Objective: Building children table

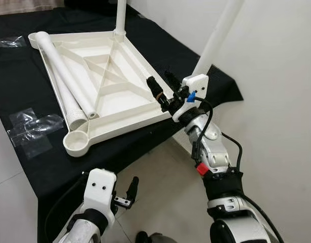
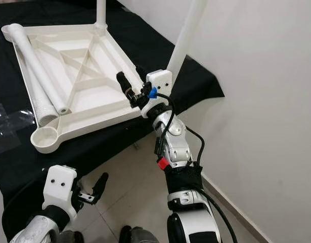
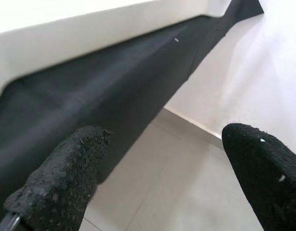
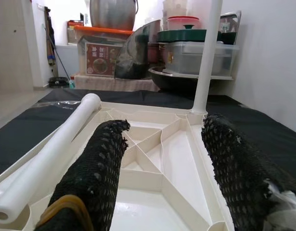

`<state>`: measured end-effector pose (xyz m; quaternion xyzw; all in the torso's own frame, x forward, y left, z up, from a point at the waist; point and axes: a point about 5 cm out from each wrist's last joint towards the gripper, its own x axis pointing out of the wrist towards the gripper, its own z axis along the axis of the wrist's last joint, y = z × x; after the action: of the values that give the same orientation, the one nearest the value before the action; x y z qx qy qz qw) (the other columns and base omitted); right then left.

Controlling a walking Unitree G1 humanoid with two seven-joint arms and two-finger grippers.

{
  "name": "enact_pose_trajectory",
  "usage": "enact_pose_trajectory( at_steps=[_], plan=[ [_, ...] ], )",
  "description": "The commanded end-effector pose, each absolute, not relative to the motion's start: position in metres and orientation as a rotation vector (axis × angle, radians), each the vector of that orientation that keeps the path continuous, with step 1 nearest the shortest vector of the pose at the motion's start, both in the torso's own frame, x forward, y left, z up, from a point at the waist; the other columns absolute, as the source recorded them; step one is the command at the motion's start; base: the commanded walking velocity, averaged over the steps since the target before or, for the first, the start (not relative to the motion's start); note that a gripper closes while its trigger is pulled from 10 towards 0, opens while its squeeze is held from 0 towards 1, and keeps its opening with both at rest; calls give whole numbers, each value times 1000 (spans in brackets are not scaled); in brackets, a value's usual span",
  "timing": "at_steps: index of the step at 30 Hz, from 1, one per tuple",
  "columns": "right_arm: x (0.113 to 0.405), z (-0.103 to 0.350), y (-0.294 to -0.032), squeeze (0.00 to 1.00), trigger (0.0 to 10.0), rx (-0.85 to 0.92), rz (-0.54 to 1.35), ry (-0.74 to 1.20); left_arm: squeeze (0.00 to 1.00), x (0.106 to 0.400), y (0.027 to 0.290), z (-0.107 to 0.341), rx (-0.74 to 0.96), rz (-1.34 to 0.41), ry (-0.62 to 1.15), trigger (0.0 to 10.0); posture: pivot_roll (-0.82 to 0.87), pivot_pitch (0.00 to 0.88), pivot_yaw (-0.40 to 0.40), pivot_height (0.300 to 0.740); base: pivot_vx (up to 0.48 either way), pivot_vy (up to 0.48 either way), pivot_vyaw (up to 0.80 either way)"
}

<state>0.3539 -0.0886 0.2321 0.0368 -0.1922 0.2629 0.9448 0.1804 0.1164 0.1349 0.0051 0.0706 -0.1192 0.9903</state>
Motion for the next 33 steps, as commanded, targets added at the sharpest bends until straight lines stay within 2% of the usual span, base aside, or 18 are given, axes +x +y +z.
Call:
enact_pose_trajectory(
  at_steps=[1,6,11,23,28,33],
  plan=[
    [351,227,-92,0,10000,67,521,-368,0,179,116,130,10,-236,162,10000,115,65,-205,740,0,0,0],
    [337,216,-90,0,10000,68,524,-306,0,178,115,127,7,-243,162,10000,113,49,-200,740,0,0,0],
    [337,198,-86,0,10000,20,554,-195,0,177,116,125,-1,-241,162,10000,116,38,-201,740,0,0,0],
    [330,202,-89,0,10000,31,568,-238,0,174,118,125,18,-229,146,10000,118,34,-196,740,0,0,0],
    [320,197,-89,0,10000,-1,587,-221,0,175,117,125,26,-239,144,10000,111,39,-192,740,0,0,765],
    [324,199,-93,0,10000,-27,563,-219,0,177,116,125,27,-246,142,10000,111,44,-191,740,0,0,800]
  ],
)
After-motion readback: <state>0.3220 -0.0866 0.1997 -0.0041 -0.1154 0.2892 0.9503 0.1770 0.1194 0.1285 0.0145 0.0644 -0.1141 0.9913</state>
